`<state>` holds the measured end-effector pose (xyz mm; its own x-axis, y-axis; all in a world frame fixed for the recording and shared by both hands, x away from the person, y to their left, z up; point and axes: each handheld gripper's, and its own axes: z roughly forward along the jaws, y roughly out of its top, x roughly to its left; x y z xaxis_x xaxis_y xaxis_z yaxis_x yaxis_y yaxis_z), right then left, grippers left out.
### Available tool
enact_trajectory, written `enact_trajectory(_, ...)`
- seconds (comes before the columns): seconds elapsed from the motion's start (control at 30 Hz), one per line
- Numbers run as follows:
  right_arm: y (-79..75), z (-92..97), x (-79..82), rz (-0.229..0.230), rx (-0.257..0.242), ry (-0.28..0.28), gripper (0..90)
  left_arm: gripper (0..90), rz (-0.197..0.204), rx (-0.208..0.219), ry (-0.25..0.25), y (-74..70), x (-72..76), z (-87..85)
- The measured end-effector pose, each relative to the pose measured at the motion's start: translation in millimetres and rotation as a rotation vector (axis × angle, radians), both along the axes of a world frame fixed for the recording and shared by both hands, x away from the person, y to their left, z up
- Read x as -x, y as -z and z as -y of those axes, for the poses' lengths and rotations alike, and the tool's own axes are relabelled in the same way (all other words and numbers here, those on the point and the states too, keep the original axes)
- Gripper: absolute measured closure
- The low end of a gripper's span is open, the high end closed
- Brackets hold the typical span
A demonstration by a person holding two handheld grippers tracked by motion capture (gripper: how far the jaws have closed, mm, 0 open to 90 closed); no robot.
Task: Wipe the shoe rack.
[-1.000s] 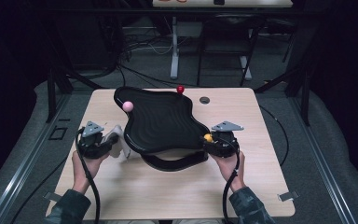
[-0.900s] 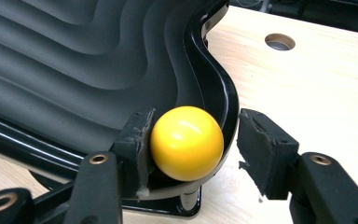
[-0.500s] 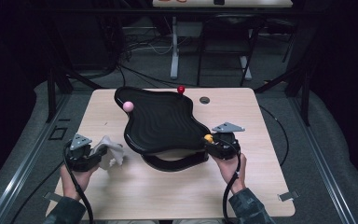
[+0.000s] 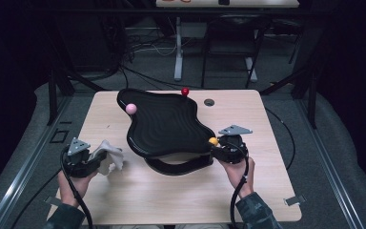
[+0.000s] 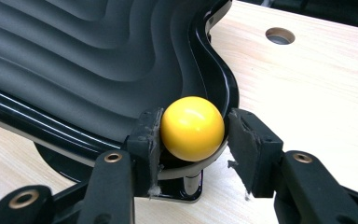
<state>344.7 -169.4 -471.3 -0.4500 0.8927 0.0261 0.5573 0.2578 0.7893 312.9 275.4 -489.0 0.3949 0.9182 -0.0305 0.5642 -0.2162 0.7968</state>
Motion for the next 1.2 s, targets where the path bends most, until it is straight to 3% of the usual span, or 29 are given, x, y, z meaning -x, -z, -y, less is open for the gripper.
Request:
enact_trajectory(0.17, -0.4, 0.7, -0.6, 0.007, 0.011, -0.006, 58.8, 82.5, 0.001, -0.005, 0.004, 0.0, 1.5, 1.9)
enact_trajectory(0.63, -0.8, 7.8, -18.5, 0.014, 0.028, -0.018, 60.0, 82.7, -0.007, -0.004, 0.000, 1.6, 0.6, -3.0)
enact_trajectory(0.83, -1.7, 13.2, -27.9, 0.008, 0.038, -0.070, 60.3, 82.7, -0.005, -0.004, 0.018, 1.6, 0.5, 3.8)
enact_trajectory(1.2, -9.8, 25.0, -48.1, -0.061, 0.073, -0.125, 60.0, 82.7, -0.008, -0.006, 0.043, 1.1, -1.2, 10.5)
